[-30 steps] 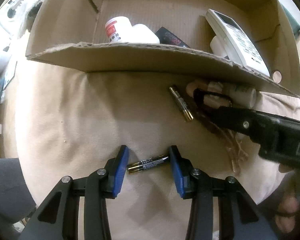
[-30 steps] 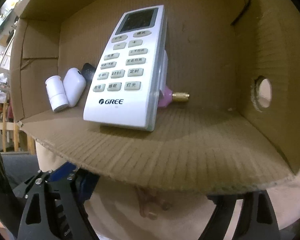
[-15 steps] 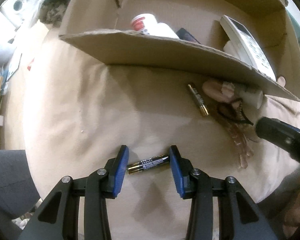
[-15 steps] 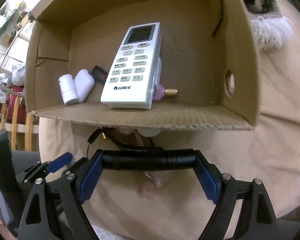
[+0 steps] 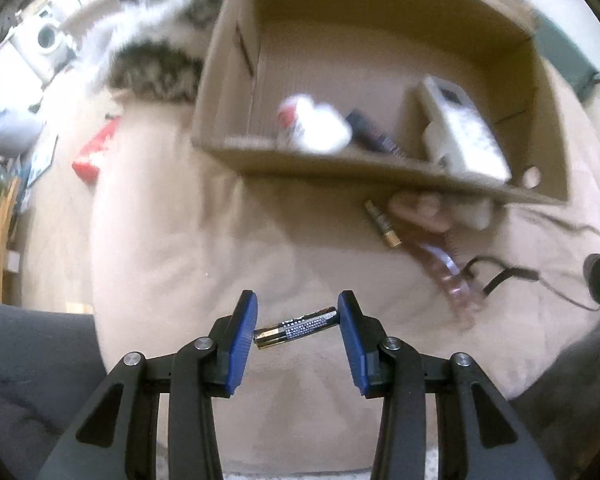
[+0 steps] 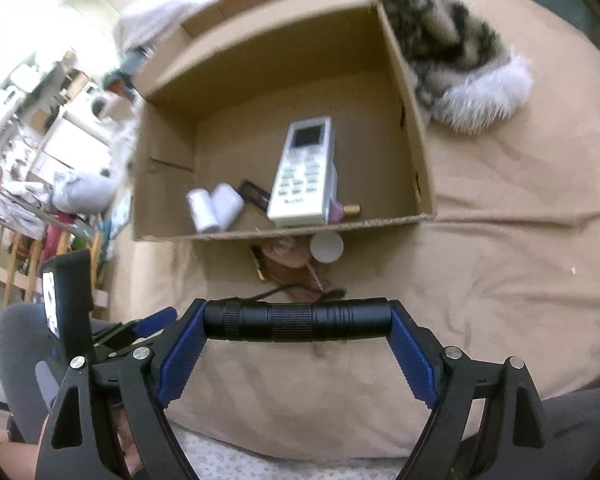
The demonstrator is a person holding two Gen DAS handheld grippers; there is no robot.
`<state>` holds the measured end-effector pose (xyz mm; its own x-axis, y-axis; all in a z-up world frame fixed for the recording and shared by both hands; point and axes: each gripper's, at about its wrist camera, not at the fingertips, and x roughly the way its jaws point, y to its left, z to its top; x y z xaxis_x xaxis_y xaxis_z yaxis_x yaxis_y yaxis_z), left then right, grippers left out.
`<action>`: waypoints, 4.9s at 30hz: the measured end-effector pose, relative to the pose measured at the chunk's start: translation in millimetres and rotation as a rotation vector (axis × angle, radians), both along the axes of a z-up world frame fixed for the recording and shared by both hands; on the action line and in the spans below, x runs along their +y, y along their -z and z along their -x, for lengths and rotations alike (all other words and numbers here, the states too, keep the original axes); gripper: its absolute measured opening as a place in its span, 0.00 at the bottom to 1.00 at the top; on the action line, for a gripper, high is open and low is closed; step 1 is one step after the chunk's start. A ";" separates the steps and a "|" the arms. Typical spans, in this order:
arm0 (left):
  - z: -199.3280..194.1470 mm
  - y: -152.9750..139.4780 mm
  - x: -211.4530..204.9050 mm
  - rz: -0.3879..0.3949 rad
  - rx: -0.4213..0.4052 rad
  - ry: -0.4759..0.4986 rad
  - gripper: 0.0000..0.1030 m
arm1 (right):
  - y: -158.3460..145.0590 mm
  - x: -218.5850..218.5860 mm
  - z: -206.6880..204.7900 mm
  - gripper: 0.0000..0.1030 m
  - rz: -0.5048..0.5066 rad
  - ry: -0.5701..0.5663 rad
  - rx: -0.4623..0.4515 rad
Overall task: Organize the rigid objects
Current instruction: 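Lower the battery and black cylinder into the box and open both grippers, then withdraw both grippers from the box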
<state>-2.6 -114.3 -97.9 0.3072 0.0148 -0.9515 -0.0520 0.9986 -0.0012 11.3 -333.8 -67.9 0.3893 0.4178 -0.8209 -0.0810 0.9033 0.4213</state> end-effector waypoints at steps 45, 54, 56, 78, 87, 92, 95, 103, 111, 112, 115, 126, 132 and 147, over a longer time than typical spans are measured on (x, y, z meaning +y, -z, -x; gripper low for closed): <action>-129.3 -30.9 -8.2 -0.042 -0.190 0.087 0.37 | 7.5 9.6 -137.0 0.89 -0.054 -0.017 -0.018; -134.4 -25.6 -7.6 -0.008 -0.165 0.072 0.37 | 12.7 31.4 -145.1 0.89 0.103 -0.070 -0.030; -135.7 -24.9 -8.5 -0.018 -0.165 0.072 0.37 | 12.8 32.5 -145.2 0.89 0.112 -0.077 -0.032; -128.6 -19.3 -15.4 -0.025 -0.141 0.102 0.38 | 11.5 27.0 -146.2 0.89 0.104 -0.040 -0.037; -128.9 -24.4 -21.6 -0.036 -0.159 0.115 0.64 | 6.5 21.0 -143.9 0.94 0.085 -0.028 -0.064; -129.3 -27.7 -23.3 -0.032 -0.162 0.117 0.66 | 3.3 17.7 -144.3 0.96 0.075 -0.017 -0.074; -129.6 -28.7 -21.9 -0.022 -0.161 0.113 0.66 | 3.2 17.6 -144.4 0.96 0.078 -0.018 -0.072; -130.8 -27.8 -20.5 -0.018 -0.151 0.108 0.66 | 3.0 19.3 -145.7 0.96 0.076 -0.016 -0.068; -125.2 -41.4 -26.6 -0.003 -0.181 0.137 0.66 | -4.7 17.6 -141.8 0.96 0.079 -0.007 -0.096; -124.5 -44.2 -25.9 0.006 -0.183 0.135 0.66 | -7.6 17.0 -139.4 0.96 0.083 -0.004 -0.106; -121.6 -52.7 -21.8 0.019 -0.193 0.120 0.66 | -16.8 14.4 -130.8 0.96 0.085 -0.004 -0.129; -90.1 -80.6 -1.5 0.062 -0.179 0.058 0.66 | -40.5 6.3 -90.9 0.96 0.104 -0.028 -0.178; -61.4 -81.7 9.4 0.039 -0.168 0.061 0.66 | -40.6 2.0 -72.5 0.96 0.070 -0.022 -0.157; -58.6 -47.8 33.4 0.014 -0.076 -0.028 0.66 | 8.7 -19.7 -53.2 0.96 -0.021 0.064 0.053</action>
